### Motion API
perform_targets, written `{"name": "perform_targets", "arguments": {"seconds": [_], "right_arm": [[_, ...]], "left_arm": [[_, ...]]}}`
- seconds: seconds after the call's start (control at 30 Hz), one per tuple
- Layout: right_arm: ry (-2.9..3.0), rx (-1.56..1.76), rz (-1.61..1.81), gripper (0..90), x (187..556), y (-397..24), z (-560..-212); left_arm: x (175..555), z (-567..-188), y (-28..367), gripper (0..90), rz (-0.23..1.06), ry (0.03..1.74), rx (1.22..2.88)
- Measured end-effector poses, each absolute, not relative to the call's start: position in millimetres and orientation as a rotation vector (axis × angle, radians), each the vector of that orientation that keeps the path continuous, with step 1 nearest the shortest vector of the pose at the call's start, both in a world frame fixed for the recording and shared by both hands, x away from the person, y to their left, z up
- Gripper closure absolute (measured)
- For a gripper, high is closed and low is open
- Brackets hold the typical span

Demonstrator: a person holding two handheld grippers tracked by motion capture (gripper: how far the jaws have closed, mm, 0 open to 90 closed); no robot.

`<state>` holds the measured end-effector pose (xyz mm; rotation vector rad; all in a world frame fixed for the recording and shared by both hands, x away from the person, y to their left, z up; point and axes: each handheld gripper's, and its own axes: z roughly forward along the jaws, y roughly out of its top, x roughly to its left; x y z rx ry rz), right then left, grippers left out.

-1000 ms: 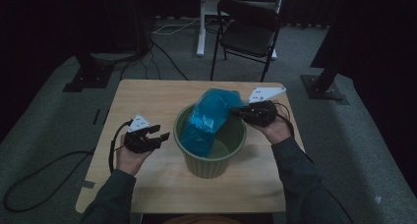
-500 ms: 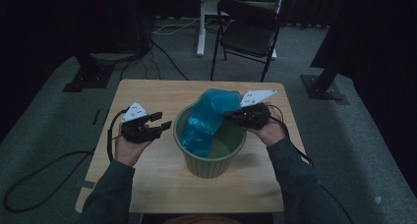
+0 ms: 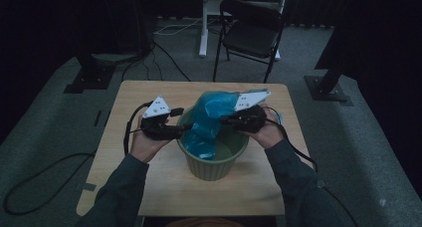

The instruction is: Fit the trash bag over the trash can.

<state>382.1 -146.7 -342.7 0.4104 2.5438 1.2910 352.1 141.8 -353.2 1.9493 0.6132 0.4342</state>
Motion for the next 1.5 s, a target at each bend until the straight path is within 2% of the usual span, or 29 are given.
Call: {"name": "perform_targets", "arguments": {"seconds": [0.27, 0.37, 0.47, 0.5, 0.67, 0.7, 0.73, 0.77, 1.03, 1.17, 1.5], "right_arm": [[2.558, 0.386, 1.278, 90.0, 381.2, -136.1, -342.3], [2.565, 0.367, 1.281, 90.0, 380.6, -132.3, -342.6], [2.569, 0.364, 1.273, 90.0, 379.7, -132.6, -343.1], [2.57, 0.352, 1.277, 90.0, 378.3, -133.3, -342.5], [2.57, 0.344, 1.272, 88.9, 376.0, -135.6, -340.7], [2.574, 0.348, 1.272, 87.3, 375.6, -136.4, -340.1], [2.574, 0.35, 1.277, 80.5, 374.9, -139.0, -338.2], [2.576, 0.349, 1.284, 78.7, 374.5, -140.8, -336.9], [2.518, 0.421, 1.324, 73.0, 375.4, -167.0, -324.3], [2.47, 0.564, 1.343, 68.6, 390.9, -184.7, -321.8], [2.501, 0.636, 1.317, 61.7, 410.4, -173.1, -323.0]], "left_arm": [[352.1, -347.0, 119.0, 35.0, 0.444, 0.56, 1.98], [350.2, -345.8, 106.5, 36.6, 0.499, 0.544, 2.0], [351.9, -348.0, 101.4, 54.7, 0.522, 0.543, 2.029], [352.4, -348.7, 100.5, 63.5, 0.517, 0.544, 2.038], [352.7, -350.8, 97.4, 80.1, 0.512, 0.526, 2.068], [352.4, -351.3, 97.4, 80.1, 0.508, 0.524, 2.074], [352.5, -351.7, 97.6, 84.9, 0.493, 0.522, 2.083], [352.5, -352.4, 97.9, 86.2, 0.483, 0.519, 2.094], [348.3, -359.6, 106.6, 86.3, 0.479, 0.52, 2.098], [345.1, -361.3, 112.6, 84.1, 0.473, 0.528, 2.082], [341.3, -366.2, 116.7, 81.5, 0.455, 0.538, 2.059]]}}
